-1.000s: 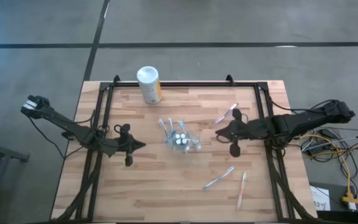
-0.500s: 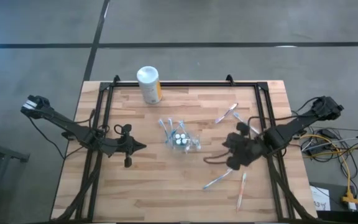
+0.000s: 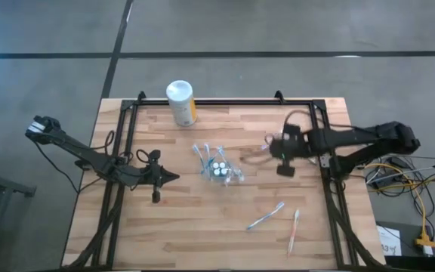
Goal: Pick & Place toothbrushing station
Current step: Put the purple toothbrush into the transparent organizer
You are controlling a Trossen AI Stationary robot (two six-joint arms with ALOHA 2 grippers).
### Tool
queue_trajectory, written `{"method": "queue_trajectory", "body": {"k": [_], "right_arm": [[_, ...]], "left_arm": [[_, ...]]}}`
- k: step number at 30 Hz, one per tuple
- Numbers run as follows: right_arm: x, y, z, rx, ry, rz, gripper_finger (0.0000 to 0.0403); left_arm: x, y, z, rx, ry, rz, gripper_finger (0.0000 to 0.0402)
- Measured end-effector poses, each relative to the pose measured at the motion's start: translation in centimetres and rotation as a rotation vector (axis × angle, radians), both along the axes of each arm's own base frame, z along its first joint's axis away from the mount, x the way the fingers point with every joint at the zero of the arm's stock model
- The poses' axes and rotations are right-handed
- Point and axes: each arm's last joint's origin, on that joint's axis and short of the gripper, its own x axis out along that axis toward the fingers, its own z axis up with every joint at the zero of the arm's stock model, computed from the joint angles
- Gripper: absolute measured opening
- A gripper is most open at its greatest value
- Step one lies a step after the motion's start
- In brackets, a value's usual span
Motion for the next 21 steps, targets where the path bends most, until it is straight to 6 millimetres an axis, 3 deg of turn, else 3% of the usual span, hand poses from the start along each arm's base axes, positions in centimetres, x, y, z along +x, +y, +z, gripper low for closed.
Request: {"method": "queue_trajectory", "body": {"k": [5, 10, 21], "right_arm": [[-0.2, -4.8, -0.3, 0.036, 0.053, 0.041, 0.0009], [-0.3, -8.4, -1.5, 0.1, 0.124, 0.152, 0.0025], [2.8, -12.6, -7.8, 0.121, 0.33, 0.332, 0.0169]], "left_arm": [[0.0, 0.0, 0.0, 0.001, 0.0, 0.0, 0.0009], [-0.1, 0.0, -0.3, 0.015, 0.012, -0.004, 0.0009], [-0.1, 0.0, -0.4, -0.002, 0.017, 0.003, 0.0009]]}}
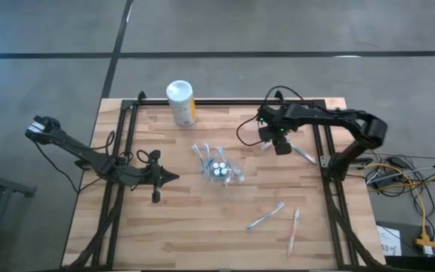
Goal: Pick & Place toothbrushing station
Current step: Put the purple toothbrush into the transparent organizer
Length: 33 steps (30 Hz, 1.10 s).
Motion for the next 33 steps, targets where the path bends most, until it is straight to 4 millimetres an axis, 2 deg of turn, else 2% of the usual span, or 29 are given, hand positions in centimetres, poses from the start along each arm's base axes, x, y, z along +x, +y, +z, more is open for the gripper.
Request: {"method": "queue_trajectory", "body": {"k": [4, 8, 13, 17, 21, 25, 30, 33], "right_arm": [[0.4, -1.5, -2.1, 0.022, 0.084, 0.012, 0.0195], [0.7, -2.6, -3.9, 0.046, 0.141, 0.029, 0.0196], [1.2, -3.3, -5.4, 0.083, 0.195, 0.021, 0.0176], [1.4, -3.2, -6.1, 0.126, 0.205, 0.046, 0.0142], [1.5, -3.1, -6.1, 0.135, 0.197, 0.053, 0.0089], [1.6, -3.5, -5.3, 0.137, 0.152, -0.007, 0.0027], [2.4, -3.9, -3.7, 0.102, 0.025, -0.061, 0.0018], [2.3, -3.8, -2.0, 0.113, -0.038, -0.082, 0.0016]], "left_arm": [[0.0, 0.0, -0.1, 0.005, 0.013, 0.001, 0.0009], [-0.1, 0.0, -0.2, 0.009, 0.018, 0.0, 0.0009], [-0.1, 0.0, -0.2, 0.012, 0.019, 0.0, 0.001], [-0.1, 0.1, -0.2, 0.016, 0.018, 0.008, 0.001], [-0.1, 0.1, -0.2, 0.016, 0.016, 0.018, 0.001], [-0.1, 0.1, -0.2, 0.01, 0.015, 0.021, 0.001], [-0.1, 0.1, -0.2, 0.003, 0.014, 0.024, 0.001], [-0.1, 0.1, -0.2, 0.003, 0.013, 0.025, 0.001]]}}
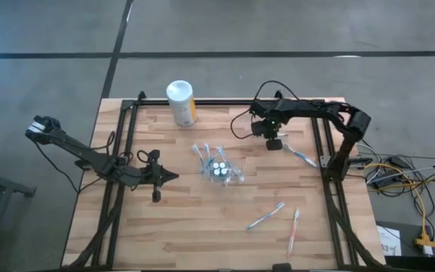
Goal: Pick & Place toothbrushing station
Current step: Put the purple toothbrush into the transparent organizer
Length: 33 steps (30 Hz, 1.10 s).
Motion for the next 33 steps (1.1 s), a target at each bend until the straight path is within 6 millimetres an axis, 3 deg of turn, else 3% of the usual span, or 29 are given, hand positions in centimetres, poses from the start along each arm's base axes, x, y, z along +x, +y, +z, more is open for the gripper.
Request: {"method": "queue_trajectory", "body": {"k": [7, 16, 26, 33], "right_arm": [[0.5, 0.0, 4.8, -0.044, -0.247, -0.036, 0.0014], [-0.3, 1.2, 10.8, -0.005, -0.606, -0.038, 0.0014], [-0.5, 2.4, 13.2, 0.147, -0.808, -0.026, 0.0013], [1.7, 5.4, 14.8, 0.354, -0.969, 0.091, 0.0013]], "left_arm": [[0.0, 0.0, 0.0, -0.011, -0.001, 0.005, 0.001], [0.0, 0.0, 0.0, 0.009, 0.002, -0.001, 0.001], [0.0, 0.0, 0.0, 0.015, 0.002, -0.005, 0.001], [0.0, 0.1, 0.1, 0.013, -0.018, 0.042, 0.001]]}}
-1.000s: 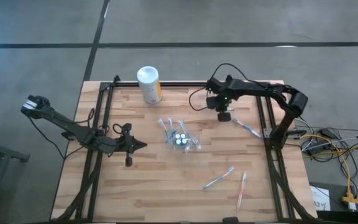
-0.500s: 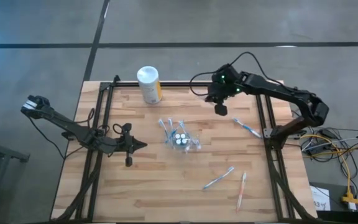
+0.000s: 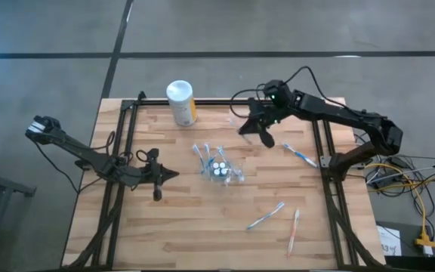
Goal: Pick & Place toothbrushing station
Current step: Put the purple toothbrush into the transparent organizer
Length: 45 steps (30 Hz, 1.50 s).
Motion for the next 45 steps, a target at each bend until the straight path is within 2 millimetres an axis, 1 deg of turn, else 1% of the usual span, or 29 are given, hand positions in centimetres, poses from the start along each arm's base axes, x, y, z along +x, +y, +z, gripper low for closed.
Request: {"method": "queue_trajectory", "body": {"k": [3, 7, 11, 14, 17, 20, 23, 26, 29, 33, 35, 39, 42, 45], "right_arm": [[0.9, 2.5, 1.4, 0.014, -0.08, 0.065, 0.0013], [1.5, 6.2, 3.4, 0.041, -0.191, 0.16, 0.0013], [1.3, 10.0, 5.3, 0.075, -0.284, 0.228, 0.0013], [0.8, 12.8, 6.0, 0.079, -0.316, 0.241, 0.0013], [0.6, 15.6, 6.0, 0.074, -0.32, 0.265, 0.0013], [0.9, 18.2, 5.7, 0.077, -0.336, 0.273, 0.0013], [1.6, 20.4, 4.9, 0.072, -0.35, 0.312, 0.0013], [2.4, 22.0, 3.6, 0.007, -0.353, 0.289, 0.0013], [3.1, 23.0, 1.9, -0.077, -0.39, 0.25, 0.0013], [3.9, 23.2, -1.8, -0.085, -0.417, 0.231, 0.0013], [3.8, 22.9, -3.6, -0.086, -0.428, 0.217, 0.0013], [3.0, 21.9, -6.5, -0.112, -0.446, 0.122, 0.0013], [2.4, 20.8, -8.0, -0.157, -0.435, 0.002, 0.0013], [2.1, 19.5, -9.2, -0.182, -0.397, -0.057, 0.0013]], "left_arm": [[0.0, 0.1, 0.0, -0.008, -0.006, 0.026, 0.001], [0.0, 0.1, 0.1, -0.031, -0.021, 0.063, 0.001], [0.0, 0.3, 0.2, -0.054, -0.047, 0.125, 0.001], [0.0, 0.3, 0.2, -0.086, -0.056, 0.141, 0.001], [0.0, 0.3, 0.2, -0.121, -0.064, 0.152, 0.001], [0.0, 0.3, 0.2, -0.142, -0.069, 0.159, 0.001], [0.0, 0.3, 0.2, -0.157, -0.072, 0.165, 0.001], [0.0, 0.3, 0.1, -0.158, -0.073, 0.165, 0.001], [-0.1, 0.3, 0.0, -0.157, -0.069, 0.165, 0.001], [-0.2, 0.4, -0.5, -0.148, -0.055, 0.167, 0.001], [-0.2, 0.4, -0.6, -0.147, -0.053, 0.167, 0.001], [-0.3, 0.4, -1.0, -0.14, -0.042, 0.168, 0.001], [-0.4, 0.5, -1.3, -0.141, -0.042, 0.168, 0.001], [-0.5, 0.5, -1.7, -0.15, -0.039, 0.174, 0.001]]}}
